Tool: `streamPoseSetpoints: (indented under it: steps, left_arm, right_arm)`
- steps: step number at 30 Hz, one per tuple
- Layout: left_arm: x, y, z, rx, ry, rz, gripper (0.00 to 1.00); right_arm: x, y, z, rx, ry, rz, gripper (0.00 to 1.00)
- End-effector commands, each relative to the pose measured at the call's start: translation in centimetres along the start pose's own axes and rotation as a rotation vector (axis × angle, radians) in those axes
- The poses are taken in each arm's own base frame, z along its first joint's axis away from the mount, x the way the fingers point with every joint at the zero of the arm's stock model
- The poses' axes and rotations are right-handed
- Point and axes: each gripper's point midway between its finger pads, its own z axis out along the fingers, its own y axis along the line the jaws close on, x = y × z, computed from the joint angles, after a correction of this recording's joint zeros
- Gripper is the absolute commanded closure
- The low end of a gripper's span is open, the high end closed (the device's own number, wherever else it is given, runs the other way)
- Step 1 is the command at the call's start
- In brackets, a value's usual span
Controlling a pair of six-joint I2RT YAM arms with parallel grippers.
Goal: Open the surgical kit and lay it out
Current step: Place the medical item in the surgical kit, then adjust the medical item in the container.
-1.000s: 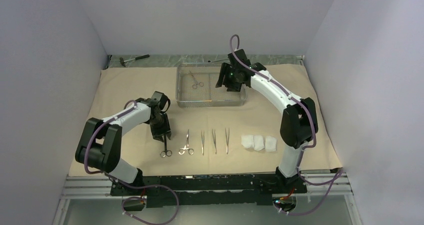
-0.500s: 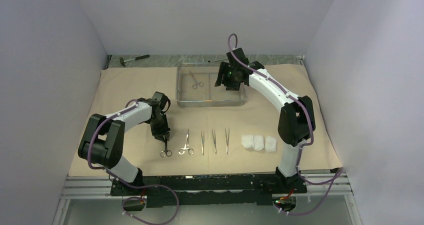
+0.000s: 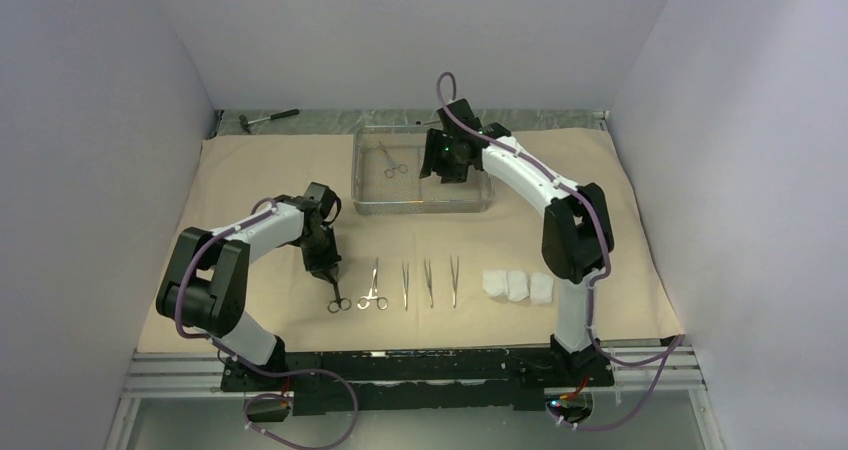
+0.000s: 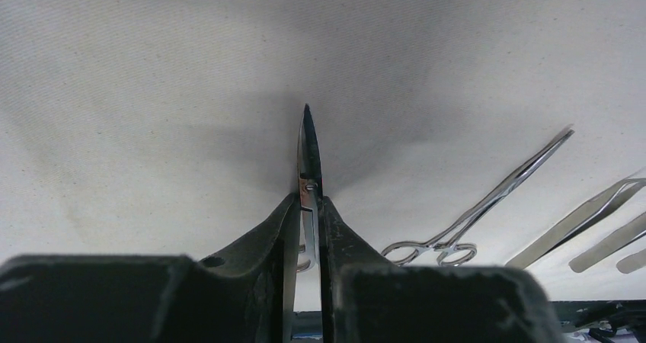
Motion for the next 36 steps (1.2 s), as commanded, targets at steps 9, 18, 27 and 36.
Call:
streamPoseSetpoints:
  steps: [9,18,27,36]
  left_arm:
    - [-1.2,-2.3,-0.8,0.111,-0.023,0.090,0.74]
    - [-1.8,-2.8,-1.3,0.134,-0.044,0.127,0.67]
    - [-3.1,-3.0,-2.9,0.116,-0.097,0.133,0.65]
    - [-5.5,-2.0,-7.0,0.029,-0.213,0.133,0.56]
  right_arm:
    - [0.1,3.4,2.5,-0.023,-0.011,-0.114,0.41]
    - [-0.4,4.5,5.1,-0.032,-0.042,-0.224,0.41]
    - [-3.6,6.3,8.3,-0.023,-0.193,-0.418,0.39]
    - [-7.3,8.6,12.9,-0.048,-0.364,-0.544,0.40]
